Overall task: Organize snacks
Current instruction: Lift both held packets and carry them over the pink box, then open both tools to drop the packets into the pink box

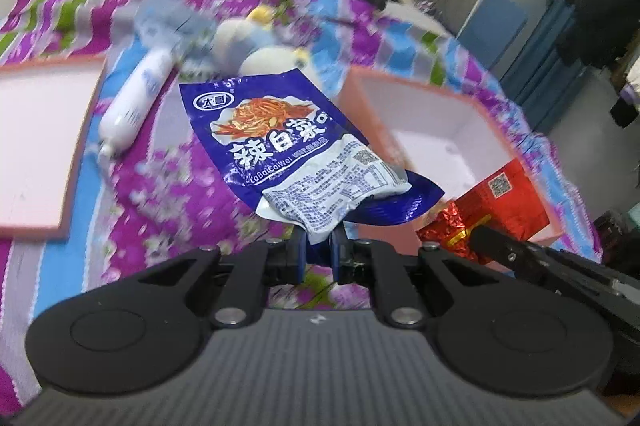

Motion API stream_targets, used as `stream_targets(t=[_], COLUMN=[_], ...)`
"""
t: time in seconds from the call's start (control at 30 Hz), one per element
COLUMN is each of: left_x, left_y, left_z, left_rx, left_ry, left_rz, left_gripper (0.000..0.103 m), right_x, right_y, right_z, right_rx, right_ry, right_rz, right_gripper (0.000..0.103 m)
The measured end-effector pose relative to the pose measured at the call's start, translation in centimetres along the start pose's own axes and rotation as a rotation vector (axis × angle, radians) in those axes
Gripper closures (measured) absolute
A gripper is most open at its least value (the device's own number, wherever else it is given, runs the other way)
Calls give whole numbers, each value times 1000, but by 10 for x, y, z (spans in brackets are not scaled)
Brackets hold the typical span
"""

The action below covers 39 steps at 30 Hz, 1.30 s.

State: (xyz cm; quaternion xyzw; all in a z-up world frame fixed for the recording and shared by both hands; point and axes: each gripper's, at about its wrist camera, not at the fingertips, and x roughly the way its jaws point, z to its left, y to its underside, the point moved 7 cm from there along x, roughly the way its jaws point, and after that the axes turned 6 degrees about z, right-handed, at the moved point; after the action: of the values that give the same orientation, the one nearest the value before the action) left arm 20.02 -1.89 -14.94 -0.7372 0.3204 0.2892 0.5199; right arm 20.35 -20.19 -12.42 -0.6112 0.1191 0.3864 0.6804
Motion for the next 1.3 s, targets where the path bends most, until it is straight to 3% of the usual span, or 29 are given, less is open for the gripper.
stream_targets(t=[0.33, 0.63, 1.0, 1.3], left_x=[-14, 10, 102, 169], left_y=[-57, -103, -114, -100], left_z=[-80, -142, -196, -198], left_rx=[77, 140, 200, 244], left_ry=[77, 125, 135, 80], left_rz=[-84, -95, 64, 211], left_gripper=[89, 89, 89, 89], right_x=[-39, -41, 14, 61], right_y=[-67, -111, -103, -74], right_z=[-40, -105, -185, -221], right_rx=[-20, 21, 70, 127], right_ry=[44, 114, 206, 229], right_rz=[-147, -186, -58, 56], right_gripper=[99, 99, 99, 98])
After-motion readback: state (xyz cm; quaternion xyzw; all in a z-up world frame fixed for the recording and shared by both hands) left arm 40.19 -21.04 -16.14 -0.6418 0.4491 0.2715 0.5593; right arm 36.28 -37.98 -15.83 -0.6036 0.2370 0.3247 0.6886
